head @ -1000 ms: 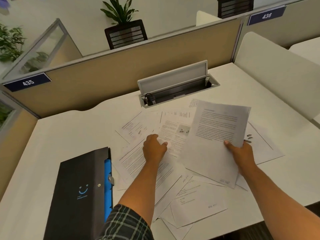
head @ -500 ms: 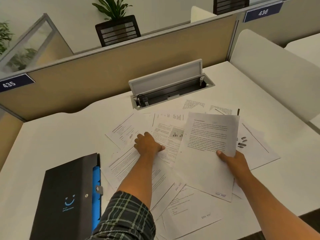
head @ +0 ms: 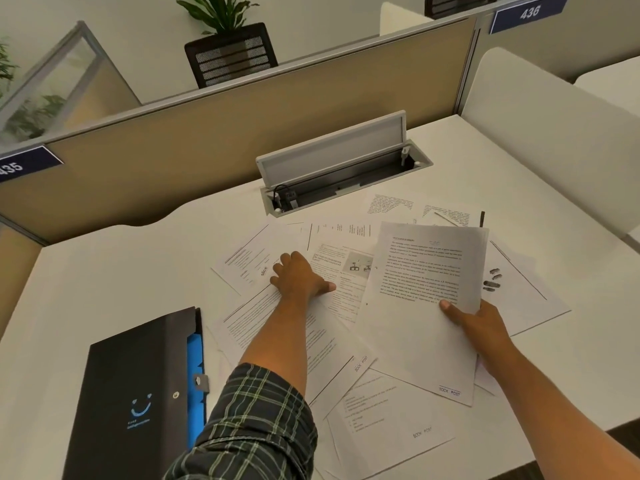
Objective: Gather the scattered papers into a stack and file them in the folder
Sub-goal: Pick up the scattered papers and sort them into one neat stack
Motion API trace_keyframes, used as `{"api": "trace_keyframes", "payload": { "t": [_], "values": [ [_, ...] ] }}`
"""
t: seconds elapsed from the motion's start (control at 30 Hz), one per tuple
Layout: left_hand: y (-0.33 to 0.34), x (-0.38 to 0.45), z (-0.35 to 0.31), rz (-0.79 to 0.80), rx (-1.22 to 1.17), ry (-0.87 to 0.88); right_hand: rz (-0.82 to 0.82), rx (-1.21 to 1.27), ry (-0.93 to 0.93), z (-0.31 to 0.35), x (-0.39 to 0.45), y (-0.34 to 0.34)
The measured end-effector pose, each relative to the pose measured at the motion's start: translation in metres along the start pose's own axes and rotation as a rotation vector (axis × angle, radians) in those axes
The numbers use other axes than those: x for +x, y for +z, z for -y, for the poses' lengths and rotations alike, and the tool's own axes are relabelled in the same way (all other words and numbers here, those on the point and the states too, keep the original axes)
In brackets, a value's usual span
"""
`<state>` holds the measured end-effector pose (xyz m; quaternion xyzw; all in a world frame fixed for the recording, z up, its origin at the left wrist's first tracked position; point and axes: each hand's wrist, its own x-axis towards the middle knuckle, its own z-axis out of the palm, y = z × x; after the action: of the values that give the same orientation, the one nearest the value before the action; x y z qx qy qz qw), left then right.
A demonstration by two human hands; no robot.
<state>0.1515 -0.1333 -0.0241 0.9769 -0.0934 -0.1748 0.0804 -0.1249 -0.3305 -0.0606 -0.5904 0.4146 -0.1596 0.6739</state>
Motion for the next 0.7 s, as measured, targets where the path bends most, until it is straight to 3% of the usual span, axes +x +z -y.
{"api": "trace_keyframes", "payload": {
  "t": [0.5, 0.7],
  "values": [
    [-0.004, 0.026, -0.011, 0.012, 0.016, -0.023, 0.011, -0.020, -0.009, -0.003, 0.002, 0.000],
    [-0.013, 0.037, -0.038, 0.019, 0.143, 0.377, 0.018, -0.028, 0.008, 0.001, 0.000, -0.001]
  ]
}}
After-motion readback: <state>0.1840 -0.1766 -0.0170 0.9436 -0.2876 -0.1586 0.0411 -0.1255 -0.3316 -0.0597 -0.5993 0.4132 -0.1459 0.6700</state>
